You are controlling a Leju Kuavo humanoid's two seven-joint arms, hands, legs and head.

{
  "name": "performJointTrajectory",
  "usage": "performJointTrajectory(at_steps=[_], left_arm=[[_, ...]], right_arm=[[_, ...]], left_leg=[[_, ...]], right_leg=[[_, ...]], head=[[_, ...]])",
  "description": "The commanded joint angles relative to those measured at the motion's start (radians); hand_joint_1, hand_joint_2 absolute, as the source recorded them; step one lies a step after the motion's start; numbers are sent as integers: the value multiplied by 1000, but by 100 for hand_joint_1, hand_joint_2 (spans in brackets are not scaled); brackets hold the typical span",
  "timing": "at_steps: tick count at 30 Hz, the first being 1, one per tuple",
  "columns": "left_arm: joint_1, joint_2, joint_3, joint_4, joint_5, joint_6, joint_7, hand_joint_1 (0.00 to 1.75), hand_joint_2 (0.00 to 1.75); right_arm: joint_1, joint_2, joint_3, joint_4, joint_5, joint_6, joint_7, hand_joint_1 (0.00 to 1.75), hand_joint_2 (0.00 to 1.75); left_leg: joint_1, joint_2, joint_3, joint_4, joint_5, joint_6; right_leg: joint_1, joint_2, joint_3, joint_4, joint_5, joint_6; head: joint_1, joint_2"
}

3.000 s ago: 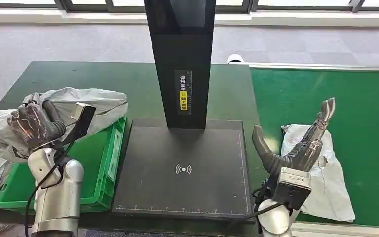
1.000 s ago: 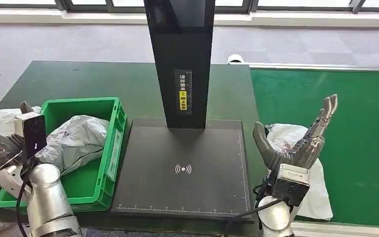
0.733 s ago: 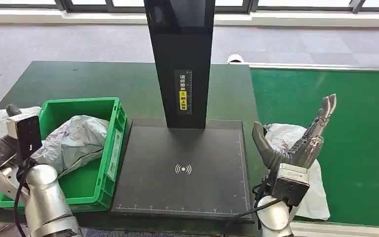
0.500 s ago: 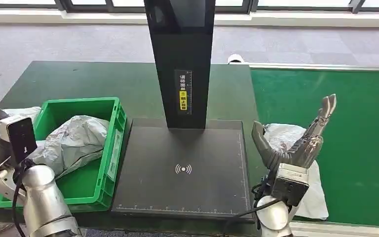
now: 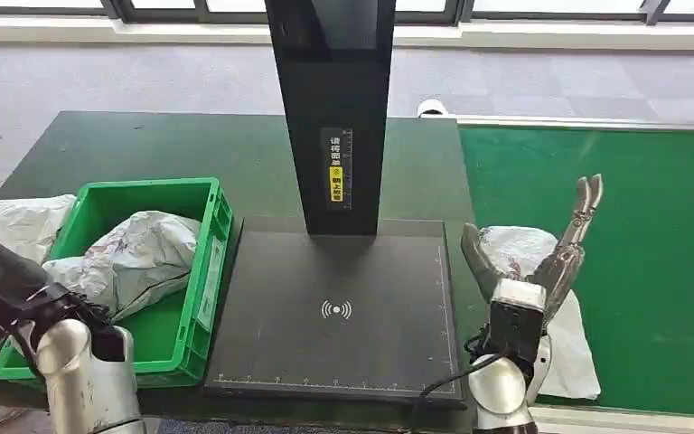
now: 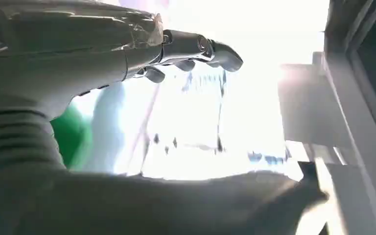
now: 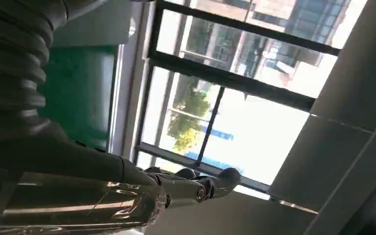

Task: Moved the parcel from conveyor to table for the left to box.

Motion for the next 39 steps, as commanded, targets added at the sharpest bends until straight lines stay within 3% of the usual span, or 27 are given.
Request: performJointTrajectory(at_steps=[1,3,8,19,26,39], left_arm=[[243,52,-331,-104,336,-440,17,0,175],[241,55,-363,-58,369,-509,7,0,175],[238,60,-420,-53,366,-616,-19,0,175],[259,64,-418,-51,349,-637,-31,0,175],[247,47,-402,-47,320,-645,-18,0,175],[249,46,-398,-51,312,-637,-13,0,175]], right_arm=[[-119,16,-530,327,558,0,263,0,175],[-141,12,-587,381,599,0,266,0,175],[-171,-28,-561,478,578,0,308,0,175],[-189,-85,-488,607,548,0,402,0,175],[-211,-146,-432,712,501,63,560,0,175],[-214,-156,-429,737,494,79,574,0,175]], left_leg=[[-1,-1,4,-5,1,2],[-1,-2,4,-4,1,2],[-2,-3,3,-4,1,3],[0,-1,2,-2,1,2],[-1,-1,1,-2,1,2],[-1,-1,1,-2,1,2]], right_leg=[[-1,0,6,-6,2,1],[-1,-1,5,-5,1,1],[-1,-2,4,-6,2,1],[-1,0,2,-4,2,1],[-1,0,1,-3,2,1],[-1,-1,1,-3,2,1]], head=[[0,0],[0,0],[0,0],[0,0],[0,0],[0,0]])
